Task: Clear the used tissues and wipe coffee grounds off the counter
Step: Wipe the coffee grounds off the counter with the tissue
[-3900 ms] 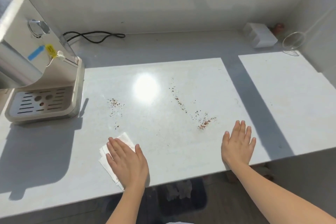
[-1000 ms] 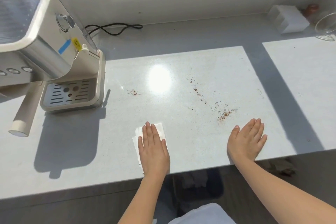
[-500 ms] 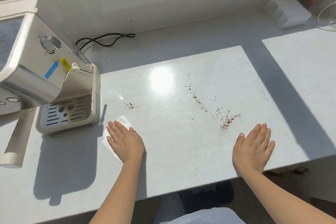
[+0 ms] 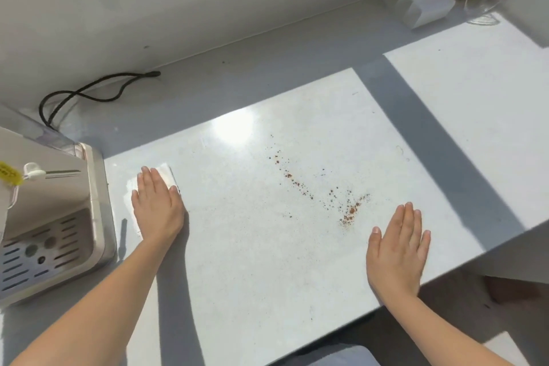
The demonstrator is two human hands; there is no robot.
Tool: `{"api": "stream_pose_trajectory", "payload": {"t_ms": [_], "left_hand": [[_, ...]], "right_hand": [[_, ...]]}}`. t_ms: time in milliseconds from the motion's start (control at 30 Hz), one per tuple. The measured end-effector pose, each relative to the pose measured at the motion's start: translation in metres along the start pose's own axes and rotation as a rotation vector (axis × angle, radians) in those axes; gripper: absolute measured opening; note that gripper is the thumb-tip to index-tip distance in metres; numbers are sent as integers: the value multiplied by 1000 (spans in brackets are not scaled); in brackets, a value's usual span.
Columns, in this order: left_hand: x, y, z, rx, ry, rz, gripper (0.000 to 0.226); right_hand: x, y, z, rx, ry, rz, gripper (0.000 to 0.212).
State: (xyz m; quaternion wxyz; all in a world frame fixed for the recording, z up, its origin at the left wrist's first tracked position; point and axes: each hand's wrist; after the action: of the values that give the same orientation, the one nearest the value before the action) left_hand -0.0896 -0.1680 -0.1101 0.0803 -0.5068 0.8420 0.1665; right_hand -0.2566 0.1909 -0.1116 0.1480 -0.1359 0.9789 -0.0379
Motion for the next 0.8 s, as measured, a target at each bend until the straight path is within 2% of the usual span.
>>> {"api": "stream_pose_trajectory", "payload": {"t_ms": [233, 400, 567, 633, 800], "left_hand": [[-46, 50, 21, 99, -170, 477, 60], [-115, 99, 55, 124, -235, 640, 60], [-182, 137, 81, 52, -219, 623, 60], [-199, 147, 88, 3, -198, 546, 59], [-204, 154, 93, -167, -126, 285, 57]], "right_hand": [[1, 0, 0, -27, -26, 9, 69], [-2, -1, -4, -7, -20, -11, 70], [-2, -1, -4, -32, -28, -9, 66], [-1, 0, -2, -33, -24, -14, 60], [-2, 1, -2, -34, -46, -13, 63]]}}
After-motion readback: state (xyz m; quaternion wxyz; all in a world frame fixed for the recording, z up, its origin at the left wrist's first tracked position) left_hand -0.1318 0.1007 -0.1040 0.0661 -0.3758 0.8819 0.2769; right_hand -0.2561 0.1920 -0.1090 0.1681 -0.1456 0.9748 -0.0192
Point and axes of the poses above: each hand's wrist, its own x-axis towards the middle knuckle, its own z-axis out of the palm, y = z × x, and after that the axes turned 13 degrees about -y, right-handed
